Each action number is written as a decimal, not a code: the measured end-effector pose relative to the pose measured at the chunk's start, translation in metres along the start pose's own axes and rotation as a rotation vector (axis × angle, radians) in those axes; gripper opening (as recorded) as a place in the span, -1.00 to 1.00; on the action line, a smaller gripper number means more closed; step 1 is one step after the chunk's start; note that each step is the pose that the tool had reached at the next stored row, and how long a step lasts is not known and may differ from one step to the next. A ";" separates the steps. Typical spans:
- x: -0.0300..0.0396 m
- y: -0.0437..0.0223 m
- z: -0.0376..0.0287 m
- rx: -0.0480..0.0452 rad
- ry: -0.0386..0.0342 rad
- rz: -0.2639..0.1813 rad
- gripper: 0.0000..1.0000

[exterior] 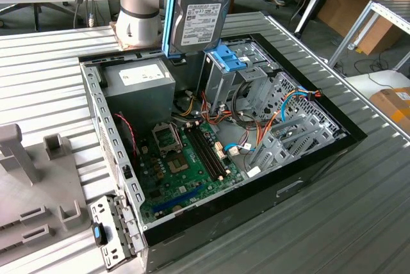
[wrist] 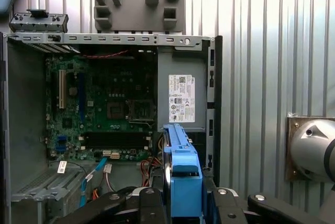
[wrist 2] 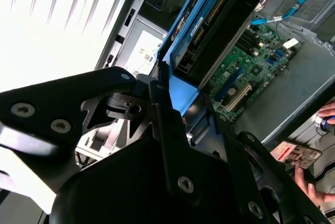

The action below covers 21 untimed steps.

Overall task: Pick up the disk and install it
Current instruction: 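Pick up the disk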

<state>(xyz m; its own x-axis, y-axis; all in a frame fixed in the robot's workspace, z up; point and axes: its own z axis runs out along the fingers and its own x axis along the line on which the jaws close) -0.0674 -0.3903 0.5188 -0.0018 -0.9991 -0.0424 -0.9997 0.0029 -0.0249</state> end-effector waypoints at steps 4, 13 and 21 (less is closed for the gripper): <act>0.0000 -0.0002 0.0001 0.0000 -0.0001 0.000 -0.27; 0.0000 -0.0005 0.0002 0.0000 -0.0001 0.000 -0.27; 0.0047 -0.0081 0.0010 0.0001 -0.0001 0.000 -0.27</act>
<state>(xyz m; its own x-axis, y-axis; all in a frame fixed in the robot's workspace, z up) -0.0593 -0.3950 0.5177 -0.0018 -0.9991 -0.0425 -0.9997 0.0029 -0.0250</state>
